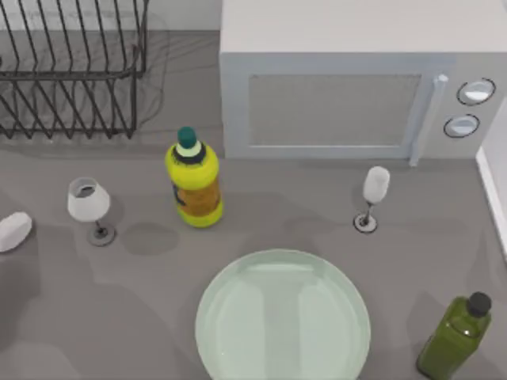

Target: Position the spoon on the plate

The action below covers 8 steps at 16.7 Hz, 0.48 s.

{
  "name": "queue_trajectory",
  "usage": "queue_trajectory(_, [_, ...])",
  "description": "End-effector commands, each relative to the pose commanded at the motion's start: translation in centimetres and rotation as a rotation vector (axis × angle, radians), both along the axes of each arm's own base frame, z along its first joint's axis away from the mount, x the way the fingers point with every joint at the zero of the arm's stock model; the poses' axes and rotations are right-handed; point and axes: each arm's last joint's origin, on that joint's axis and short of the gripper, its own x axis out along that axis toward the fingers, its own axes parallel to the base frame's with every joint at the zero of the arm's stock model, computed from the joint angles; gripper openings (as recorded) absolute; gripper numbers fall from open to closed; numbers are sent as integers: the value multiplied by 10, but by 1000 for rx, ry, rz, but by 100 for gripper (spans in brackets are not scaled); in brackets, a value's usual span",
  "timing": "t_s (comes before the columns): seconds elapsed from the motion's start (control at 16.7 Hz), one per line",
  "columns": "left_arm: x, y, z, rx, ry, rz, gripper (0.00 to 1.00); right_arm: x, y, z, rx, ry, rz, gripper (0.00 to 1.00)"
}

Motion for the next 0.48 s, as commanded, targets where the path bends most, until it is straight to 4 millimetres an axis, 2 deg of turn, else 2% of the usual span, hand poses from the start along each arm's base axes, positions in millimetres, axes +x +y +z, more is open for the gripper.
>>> queue_trajectory(0.48, [0, 0, 0, 0, 0, 0, 25, 0, 0, 0, 0, 0, 0, 100])
